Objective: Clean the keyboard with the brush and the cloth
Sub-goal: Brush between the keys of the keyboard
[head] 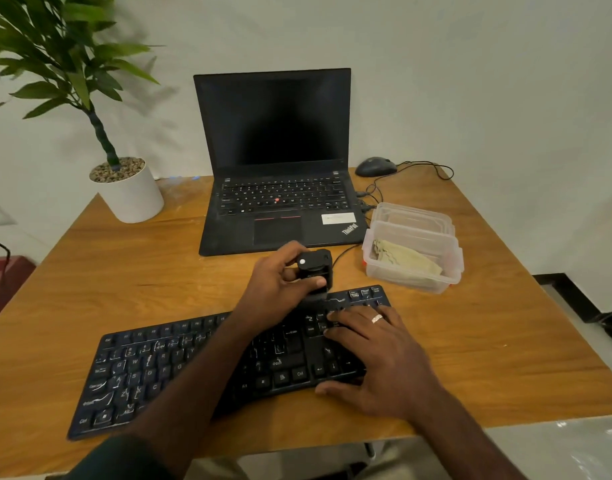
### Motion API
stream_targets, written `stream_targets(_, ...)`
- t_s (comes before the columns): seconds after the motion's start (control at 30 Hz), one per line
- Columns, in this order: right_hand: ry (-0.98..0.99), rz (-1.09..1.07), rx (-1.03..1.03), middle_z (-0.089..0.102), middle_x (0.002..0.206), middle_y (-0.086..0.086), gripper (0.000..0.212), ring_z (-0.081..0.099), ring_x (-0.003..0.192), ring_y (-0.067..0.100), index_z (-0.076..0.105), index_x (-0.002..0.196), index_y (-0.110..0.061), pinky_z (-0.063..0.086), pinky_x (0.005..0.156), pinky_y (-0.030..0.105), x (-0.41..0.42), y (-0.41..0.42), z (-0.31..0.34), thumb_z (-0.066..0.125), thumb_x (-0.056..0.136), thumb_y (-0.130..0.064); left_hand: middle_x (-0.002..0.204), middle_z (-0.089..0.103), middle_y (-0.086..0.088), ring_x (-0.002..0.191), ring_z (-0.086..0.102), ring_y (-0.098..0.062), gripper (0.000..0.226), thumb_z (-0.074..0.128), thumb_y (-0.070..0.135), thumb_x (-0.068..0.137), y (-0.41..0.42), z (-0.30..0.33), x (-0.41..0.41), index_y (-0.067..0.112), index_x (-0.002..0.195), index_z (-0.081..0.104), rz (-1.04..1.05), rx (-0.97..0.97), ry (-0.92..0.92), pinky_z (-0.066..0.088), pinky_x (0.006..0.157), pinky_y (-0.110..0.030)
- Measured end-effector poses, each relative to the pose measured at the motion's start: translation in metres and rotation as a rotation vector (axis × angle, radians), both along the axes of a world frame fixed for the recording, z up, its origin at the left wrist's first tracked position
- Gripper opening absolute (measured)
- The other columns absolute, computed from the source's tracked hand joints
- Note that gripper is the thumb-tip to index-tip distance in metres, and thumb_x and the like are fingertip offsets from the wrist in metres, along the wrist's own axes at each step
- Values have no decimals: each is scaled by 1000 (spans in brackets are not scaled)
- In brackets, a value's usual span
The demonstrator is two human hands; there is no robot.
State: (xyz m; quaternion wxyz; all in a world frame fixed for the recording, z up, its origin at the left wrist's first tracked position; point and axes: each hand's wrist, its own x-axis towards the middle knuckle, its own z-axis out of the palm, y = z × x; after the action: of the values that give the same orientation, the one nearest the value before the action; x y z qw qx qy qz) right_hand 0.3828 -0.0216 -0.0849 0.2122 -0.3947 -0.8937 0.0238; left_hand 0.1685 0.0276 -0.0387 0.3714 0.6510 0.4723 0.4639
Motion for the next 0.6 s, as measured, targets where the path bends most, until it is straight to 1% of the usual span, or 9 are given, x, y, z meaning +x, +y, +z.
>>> stream_targets(0.07,-4,-1,-4,60,135,-11,71,54,126,12,66,122,-30,40,109,49,0,-1,1,52,80,-85,96,66,-4,82,73,-13,25,76,1,83,-1,2,-8,4,100,57,71,28,-33,60,69,-31)
stream_targets(0.13,-11,-7,-4,60,135,-11,72,53,127,12,66,122,-30,39,110,49,-1,0,1,51,80,-86,97,65,-6,83,72,-32,26,78,11,83,-5,6,-24,8,99,58,101,26,-89,61,70,-50)
stream_targets(0.17,-18,-10,-3,60,135,-11,72,53,127,12,66,122,-30,39,110,49,-1,1,1,51,80,-86,98,65,-8,85,71,-37,26,78,11,83,-9,8,-32,9,98,58,89,10,-114,61,70,-51)
stream_targets(0.2,-23,-10,-3,60,135,-11,72,53,127,12,66,122,-30,39,110,49,-1,1,0,51,80,-86,96,66,-7,84,72,-35,24,77,7,83,-13,9,-37,8,97,58,69,-7,-121,62,69,-46)
stream_targets(0.27,-30,-7,2,60,135,-11,73,53,127,12,66,122,-30,38,110,48,-1,1,0,49,80,-86,90,67,1,79,73,-21,21,73,0,83,-18,8,-38,7,96,58,39,-33,-74,59,64,-28)
stream_targets(0.3,-36,-7,3,60,135,-11,73,53,127,12,66,122,-30,39,110,48,-1,1,1,48,80,-87,90,68,3,78,73,-17,21,72,-2,83,-18,7,-34,6,97,58,30,-47,-56,56,63,-23)
stream_targets(0.47,-20,-4,7,61,134,-9,71,54,126,14,66,121,-28,42,105,50,-1,0,2,51,81,-85,101,66,-9,90,74,-16,26,74,-1,84,-4,2,4,4,103,58,-3,0,-17,59,70,-25)
stream_targets(0.53,-4,-3,16,61,133,-9,70,54,125,14,67,120,-27,42,104,50,0,0,2,51,81,-84,96,66,-5,85,72,-8,24,73,-3,84,-1,5,13,0,102,57,18,24,-19,56,68,-18)
stream_targets(0.6,4,-2,18,61,133,-9,70,54,125,14,67,120,-27,43,103,50,0,-1,2,53,81,-84,92,65,6,80,71,-7,23,71,-4,85,-1,9,8,-4,101,55,59,39,-60,57,64,-19)
